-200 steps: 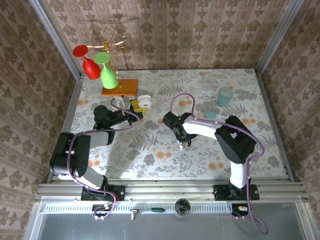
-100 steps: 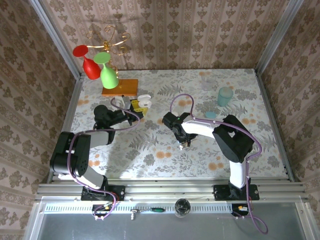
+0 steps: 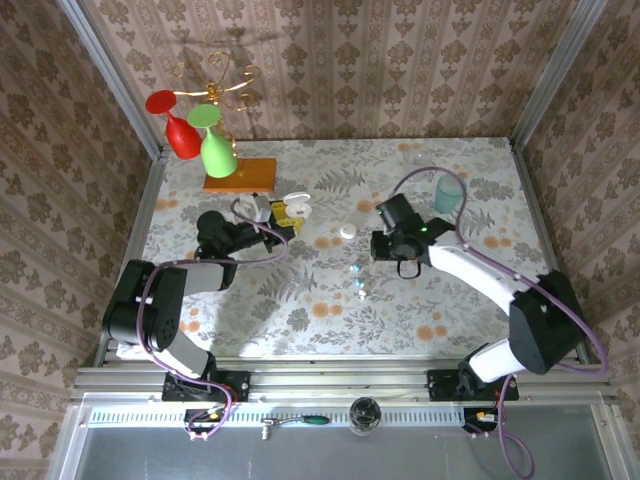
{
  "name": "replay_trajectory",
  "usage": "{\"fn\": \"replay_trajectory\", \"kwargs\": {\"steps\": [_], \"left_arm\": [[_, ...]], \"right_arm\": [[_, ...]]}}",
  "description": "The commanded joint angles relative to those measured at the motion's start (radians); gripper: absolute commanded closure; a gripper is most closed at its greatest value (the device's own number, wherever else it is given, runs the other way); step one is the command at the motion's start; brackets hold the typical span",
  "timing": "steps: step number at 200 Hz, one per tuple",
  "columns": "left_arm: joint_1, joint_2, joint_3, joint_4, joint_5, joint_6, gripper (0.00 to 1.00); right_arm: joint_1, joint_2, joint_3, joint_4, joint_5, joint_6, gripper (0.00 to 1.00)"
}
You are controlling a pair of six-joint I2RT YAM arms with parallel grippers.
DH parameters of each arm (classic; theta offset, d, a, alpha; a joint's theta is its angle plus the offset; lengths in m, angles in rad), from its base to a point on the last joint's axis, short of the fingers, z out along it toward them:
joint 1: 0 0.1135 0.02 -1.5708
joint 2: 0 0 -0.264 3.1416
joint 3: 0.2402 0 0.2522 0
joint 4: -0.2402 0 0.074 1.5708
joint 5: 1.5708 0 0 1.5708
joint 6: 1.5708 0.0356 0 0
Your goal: Insert the wireless bluetooth earbuds into the charging case
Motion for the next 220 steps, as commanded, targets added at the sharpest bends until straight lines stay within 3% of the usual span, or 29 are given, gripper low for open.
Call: {"fn": "replay_trajectory", "kwargs": {"steps": [1, 42, 89, 220], "left_arm": [[-0.021, 0.025, 0.020, 0.031, -0.030, 0.037, 0.72], [-0.075, 0.061, 0.043, 0.032, -0.045, 0.039, 0.72], [-0.126, 0.093, 0.072, 0.033, -0.049, 0.036, 0.72], [-0.220, 0.136, 0.120, 0.032, -0.035, 0.049, 0.72]], "right_arm": [[-0.046, -0.060, -0.026, 0.113, -0.258, 0.103, 0.79], [-0.092, -0.139, -0.041, 0.253, -0.473, 0.214, 0.79], [-0.092, -0.137, -0.013, 0.388, -0.597, 0.300, 0.79], [-0.044, 0.003, 0.125, 0.445, -0.626, 0.313, 0.79]]}}
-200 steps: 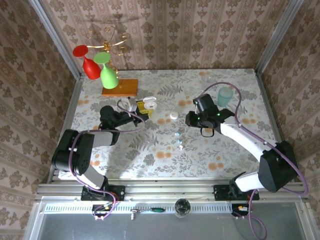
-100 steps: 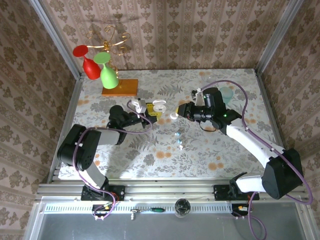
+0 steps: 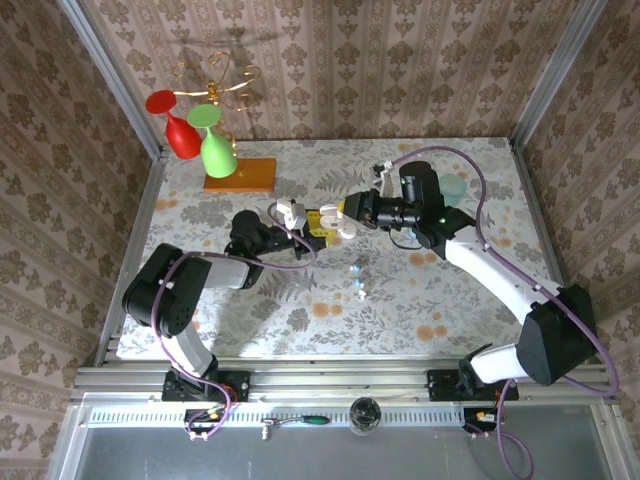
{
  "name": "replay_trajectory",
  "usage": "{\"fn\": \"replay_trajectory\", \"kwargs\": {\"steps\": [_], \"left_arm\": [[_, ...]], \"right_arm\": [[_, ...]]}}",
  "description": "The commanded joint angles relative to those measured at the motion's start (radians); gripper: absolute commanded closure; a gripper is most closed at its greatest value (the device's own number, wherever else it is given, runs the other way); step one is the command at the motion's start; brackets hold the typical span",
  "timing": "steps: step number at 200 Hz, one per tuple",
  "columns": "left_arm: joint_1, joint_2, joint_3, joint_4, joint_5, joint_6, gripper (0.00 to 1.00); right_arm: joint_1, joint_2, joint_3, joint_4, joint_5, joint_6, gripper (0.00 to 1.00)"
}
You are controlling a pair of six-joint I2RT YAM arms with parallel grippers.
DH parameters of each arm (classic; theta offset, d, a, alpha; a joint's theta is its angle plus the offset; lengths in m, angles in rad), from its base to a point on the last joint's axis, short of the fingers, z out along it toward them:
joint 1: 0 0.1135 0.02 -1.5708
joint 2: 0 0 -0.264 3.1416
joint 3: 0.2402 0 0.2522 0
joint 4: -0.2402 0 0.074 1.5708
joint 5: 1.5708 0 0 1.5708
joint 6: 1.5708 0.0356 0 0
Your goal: Insert the wireless bluetooth earbuds into the charging case
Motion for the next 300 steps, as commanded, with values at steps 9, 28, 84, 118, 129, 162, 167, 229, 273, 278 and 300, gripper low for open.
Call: {"fn": "replay_trajectory", "kwargs": {"steps": [9, 28, 84, 118, 129, 162, 167, 229, 273, 278, 300], "left_arm": [[-0.010, 0.009, 0.033, 0.033, 0.011, 0.024, 0.72], [-0.012, 0.009, 0.033, 0.033, 0.010, 0.025, 0.72], [-0.015, 0.017, 0.044, 0.033, -0.006, 0.025, 0.72], [-0.015, 0.018, 0.045, 0.033, -0.027, 0.033, 0.73], [-0.014, 0.018, 0.044, 0.033, -0.034, 0.036, 0.73], [-0.015, 0.016, 0.044, 0.032, -0.063, 0.041, 0.73], [-0.015, 0.014, 0.044, 0.032, -0.067, 0.041, 0.73], [-0.015, 0.011, 0.041, 0.033, -0.098, 0.060, 0.73], [-0.015, -0.014, 0.030, 0.033, -0.088, 0.060, 0.73], [-0.015, -0.014, 0.029, 0.032, -0.089, 0.062, 0.73], [-0.014, -0.009, 0.028, 0.033, -0.098, 0.066, 0.73]], "right_arm": [[0.018, 0.043, 0.045, 0.010, -0.017, 0.001, 0.79], [0.024, 0.060, 0.053, -0.004, -0.008, -0.009, 0.79], [0.047, 0.097, 0.071, -0.013, -0.010, -0.018, 0.79], [0.056, 0.111, 0.077, -0.030, -0.004, -0.022, 0.80], [0.060, 0.113, 0.079, -0.041, 0.000, -0.026, 0.79], [0.067, 0.122, 0.087, -0.104, 0.027, -0.046, 0.78], [0.068, 0.123, 0.086, -0.113, 0.032, -0.047, 0.78], [0.067, 0.129, 0.091, -0.163, 0.061, -0.059, 0.72], [0.066, 0.124, 0.116, -0.225, 0.128, -0.097, 0.72], [0.066, 0.125, 0.119, -0.229, 0.129, -0.098, 0.72], [0.066, 0.112, 0.123, -0.245, 0.137, -0.108, 0.72]]}}
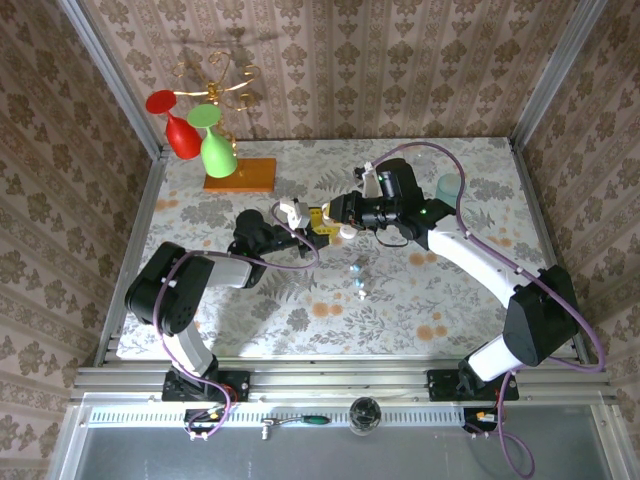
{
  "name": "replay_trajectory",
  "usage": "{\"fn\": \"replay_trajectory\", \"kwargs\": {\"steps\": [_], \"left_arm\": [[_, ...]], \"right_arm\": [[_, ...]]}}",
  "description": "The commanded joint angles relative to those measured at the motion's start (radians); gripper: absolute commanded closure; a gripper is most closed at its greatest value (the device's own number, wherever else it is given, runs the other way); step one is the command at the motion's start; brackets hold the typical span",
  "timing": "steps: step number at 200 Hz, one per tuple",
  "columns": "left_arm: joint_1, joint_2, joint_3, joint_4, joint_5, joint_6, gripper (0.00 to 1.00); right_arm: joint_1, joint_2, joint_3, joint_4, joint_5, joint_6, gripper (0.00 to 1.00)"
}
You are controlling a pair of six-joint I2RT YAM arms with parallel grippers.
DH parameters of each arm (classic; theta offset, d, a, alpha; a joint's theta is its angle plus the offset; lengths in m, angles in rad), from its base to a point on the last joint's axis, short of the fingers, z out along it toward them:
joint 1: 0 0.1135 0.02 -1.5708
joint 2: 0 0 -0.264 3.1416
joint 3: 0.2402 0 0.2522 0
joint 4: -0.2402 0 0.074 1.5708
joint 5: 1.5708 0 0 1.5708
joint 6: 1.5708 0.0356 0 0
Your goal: Insert the wireless bluetooth earbuds into the charging case
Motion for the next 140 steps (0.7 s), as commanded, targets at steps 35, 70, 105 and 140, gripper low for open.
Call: {"fn": "replay_trajectory", "kwargs": {"steps": [35, 70, 105, 140], "left_arm": [[0.006, -0.011, 0.015, 0.047, -0.034, 0.022, 0.73], [0.027, -0.010, 0.004, 0.049, -0.041, 0.032, 0.73], [0.060, -0.037, -0.025, 0.047, -0.046, 0.034, 0.73], [0.124, -0.070, -0.049, 0.047, -0.046, 0.031, 0.73]], "right_arm": [[0.005, -0.034, -0.004, -0.089, 0.050, -0.038, 0.68], [0.003, -0.116, -0.057, -0.055, 0.079, -0.089, 0.59], [-0.010, -0.237, -0.169, -0.118, 0.219, -0.143, 0.53], [-0.007, -0.231, -0.282, -0.201, 0.281, -0.129, 0.52]]}}
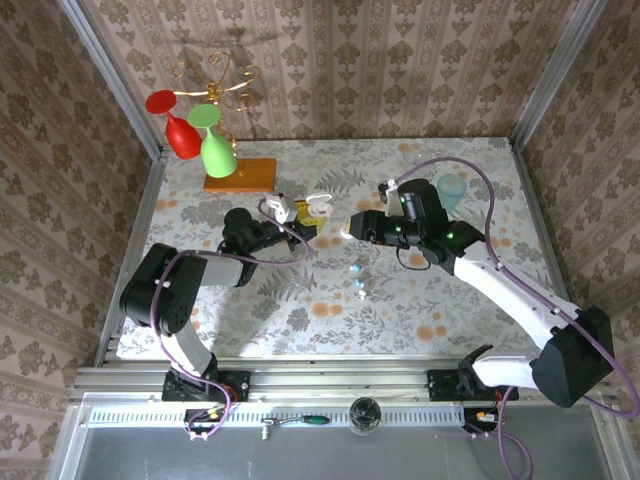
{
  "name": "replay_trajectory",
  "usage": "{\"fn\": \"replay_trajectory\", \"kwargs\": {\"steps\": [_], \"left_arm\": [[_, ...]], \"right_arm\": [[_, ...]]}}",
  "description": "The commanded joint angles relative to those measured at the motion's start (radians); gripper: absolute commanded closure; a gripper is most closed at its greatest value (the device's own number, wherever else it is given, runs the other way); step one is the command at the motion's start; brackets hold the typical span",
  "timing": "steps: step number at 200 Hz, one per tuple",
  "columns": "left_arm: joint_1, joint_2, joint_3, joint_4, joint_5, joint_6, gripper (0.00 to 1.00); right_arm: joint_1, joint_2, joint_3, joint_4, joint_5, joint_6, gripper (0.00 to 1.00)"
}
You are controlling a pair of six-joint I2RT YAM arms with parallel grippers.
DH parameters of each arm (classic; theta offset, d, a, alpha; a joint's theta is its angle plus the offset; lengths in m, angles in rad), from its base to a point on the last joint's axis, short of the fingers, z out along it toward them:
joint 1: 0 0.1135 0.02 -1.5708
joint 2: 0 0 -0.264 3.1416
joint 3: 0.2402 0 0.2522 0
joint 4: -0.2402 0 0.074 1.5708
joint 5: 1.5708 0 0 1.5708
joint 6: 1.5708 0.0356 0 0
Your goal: Insert the wireless bluetooth earbuds into the charging case
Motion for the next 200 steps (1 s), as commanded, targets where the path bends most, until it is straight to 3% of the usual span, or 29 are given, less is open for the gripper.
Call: {"fn": "replay_trajectory", "kwargs": {"steps": [1, 45, 68, 102, 164, 200], "left_arm": [[0.028, -0.046, -0.020, 0.045, -0.004, 0.015, 0.73], [0.041, -0.057, -0.026, 0.045, 0.005, 0.015, 0.73], [0.039, -0.062, -0.026, 0.047, 0.009, 0.013, 0.73], [0.026, -0.071, -0.033, 0.045, 0.008, 0.018, 0.73], [0.018, -0.066, -0.026, 0.044, 0.014, 0.015, 0.73], [0.019, -0.064, -0.021, 0.045, 0.018, 0.013, 0.73]], "right_arm": [[-0.003, 0.015, -0.086, -0.092, 0.078, -0.012, 0.52], [-0.003, 0.114, -0.194, -0.058, -0.040, -0.075, 0.50], [-0.004, 0.239, -0.213, -0.005, -0.107, -0.105, 0.49], [-0.004, 0.339, -0.204, 0.042, -0.135, -0.121, 0.50], [-0.007, 0.402, -0.228, 0.061, -0.174, -0.137, 0.53], [-0.006, 0.393, -0.246, 0.059, -0.193, -0.137, 0.61]]}}
